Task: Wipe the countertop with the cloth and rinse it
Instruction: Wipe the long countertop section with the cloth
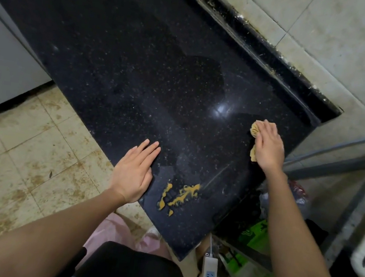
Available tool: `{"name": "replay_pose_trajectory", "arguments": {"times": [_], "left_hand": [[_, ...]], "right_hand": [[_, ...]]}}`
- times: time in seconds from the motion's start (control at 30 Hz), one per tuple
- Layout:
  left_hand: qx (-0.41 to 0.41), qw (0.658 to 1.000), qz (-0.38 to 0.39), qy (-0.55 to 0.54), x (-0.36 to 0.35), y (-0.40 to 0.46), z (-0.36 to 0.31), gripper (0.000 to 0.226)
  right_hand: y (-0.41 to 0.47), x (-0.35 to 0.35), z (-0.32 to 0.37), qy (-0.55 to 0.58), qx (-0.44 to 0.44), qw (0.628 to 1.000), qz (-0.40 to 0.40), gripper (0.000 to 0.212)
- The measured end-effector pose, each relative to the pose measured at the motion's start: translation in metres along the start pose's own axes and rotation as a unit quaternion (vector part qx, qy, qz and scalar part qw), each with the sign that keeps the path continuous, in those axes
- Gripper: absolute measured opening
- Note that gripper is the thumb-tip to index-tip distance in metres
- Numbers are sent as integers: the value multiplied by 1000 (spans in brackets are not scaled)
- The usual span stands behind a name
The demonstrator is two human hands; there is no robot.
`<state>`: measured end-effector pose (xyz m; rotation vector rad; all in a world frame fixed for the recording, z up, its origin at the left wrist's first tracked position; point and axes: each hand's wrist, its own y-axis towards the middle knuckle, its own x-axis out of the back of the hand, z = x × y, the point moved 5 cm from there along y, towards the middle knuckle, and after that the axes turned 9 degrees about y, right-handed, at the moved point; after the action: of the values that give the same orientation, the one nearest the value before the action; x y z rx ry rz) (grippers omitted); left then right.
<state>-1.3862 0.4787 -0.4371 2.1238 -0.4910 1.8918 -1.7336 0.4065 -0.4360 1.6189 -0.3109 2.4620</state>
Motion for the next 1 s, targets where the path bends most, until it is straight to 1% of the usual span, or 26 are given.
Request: {"name": "replay_pose_trajectory", "arguments": {"times": [0.07,0.13,0.23,0.3,0.37,0.4,0.47,0.57,0.67,0.77,0.87,0.93,0.97,1.0], "left_hand": [[-1,1000,1,1,-1,0,1,54],[-2,1000,4,2,-2,0,1,55],[0,1000,-1,2,-1,0,1,54],[-2,1000,0,3,0,0,0,54],[-1,1000,-3,4,0,0,1,55],[0,1000,-3,4,0,0,1,55],[-1,1000,-3,4,-1,0,1,55],[-3,1000,-4,-1,-2,1,1,55],[-2,1000,-7,-3,-2,0,0,55],[-3,1000,-8,-5,0,-1,0,55],[-2,1000,-4,-4,-1,-2,0,55],[-2,1000,-3,-5,0,-2,0,56],[-3,1000,-3,-6,0,-2,0,56],[-4,1000,-2,-7,0,-2,0,57]], "right_hand": [[-12,-5,8,12,-15,1000,-18,42],[-37,-17,28,13,7,1000,-21,46],[-100,-36,64,27,78,997,6,52],[-136,-42,76,44,124,991,29,48],[-140,-40,69,40,155,986,38,46],[-130,-36,61,29,150,988,33,47],[-99,-27,43,4,110,994,12,51],[-63,-19,34,0,32,999,7,44],[-69,-23,45,3,16,1000,0,47],[-114,-40,73,-1,70,997,13,55],[-165,-50,93,21,150,987,48,48],[-169,-46,85,14,208,976,70,45],[-159,-41,76,3,216,974,70,46],[-146,-36,65,-7,203,977,59,47]]}}
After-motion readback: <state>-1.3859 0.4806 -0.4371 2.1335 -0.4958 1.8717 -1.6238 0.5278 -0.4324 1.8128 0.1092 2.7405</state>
